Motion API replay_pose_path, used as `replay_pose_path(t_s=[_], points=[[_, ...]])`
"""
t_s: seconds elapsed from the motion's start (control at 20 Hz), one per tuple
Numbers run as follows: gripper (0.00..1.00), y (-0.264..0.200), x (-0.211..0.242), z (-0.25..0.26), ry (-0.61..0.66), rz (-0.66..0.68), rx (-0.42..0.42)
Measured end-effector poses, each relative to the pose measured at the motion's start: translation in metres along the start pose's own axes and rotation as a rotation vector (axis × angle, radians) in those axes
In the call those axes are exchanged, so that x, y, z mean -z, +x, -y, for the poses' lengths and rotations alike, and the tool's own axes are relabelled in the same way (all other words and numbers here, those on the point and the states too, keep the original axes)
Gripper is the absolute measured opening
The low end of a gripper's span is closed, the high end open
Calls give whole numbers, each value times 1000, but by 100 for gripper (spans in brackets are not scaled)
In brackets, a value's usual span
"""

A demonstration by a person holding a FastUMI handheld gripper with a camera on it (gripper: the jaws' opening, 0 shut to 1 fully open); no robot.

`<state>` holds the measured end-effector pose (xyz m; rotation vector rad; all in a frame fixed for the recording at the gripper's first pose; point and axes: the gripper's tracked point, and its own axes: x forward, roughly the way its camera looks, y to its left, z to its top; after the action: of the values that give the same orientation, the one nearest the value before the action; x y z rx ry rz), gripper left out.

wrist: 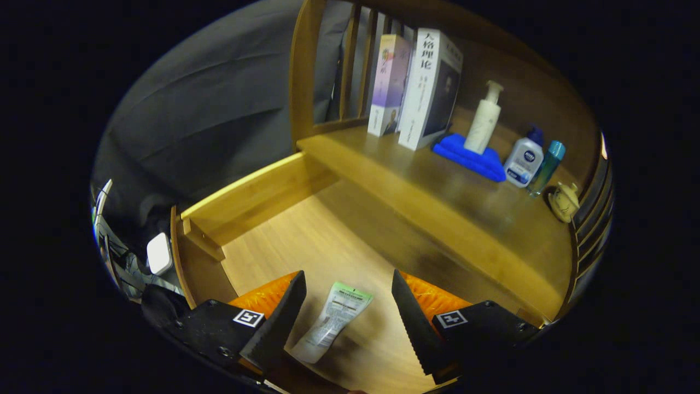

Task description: Pull open the drawer, take out the items inside it, and place them on the countertop above the cabinet.

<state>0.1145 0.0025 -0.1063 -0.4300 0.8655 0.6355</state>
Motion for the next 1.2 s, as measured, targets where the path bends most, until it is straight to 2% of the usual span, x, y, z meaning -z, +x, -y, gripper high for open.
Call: replay_pose_path(t_s=[0.6, 0.75, 0.95, 1.1, 1.15, 1.2], points=[[98, 21, 59, -17, -17, -277, -122], [98, 28, 69, -13, -33, -316, -106], [78, 33, 75, -14, 9, -335, -119], [41, 32, 71, -15, 6, -340, -119], [40, 31, 68, -16, 4, -330, -113], [33, 32, 70, -17, -12, -324, -107]])
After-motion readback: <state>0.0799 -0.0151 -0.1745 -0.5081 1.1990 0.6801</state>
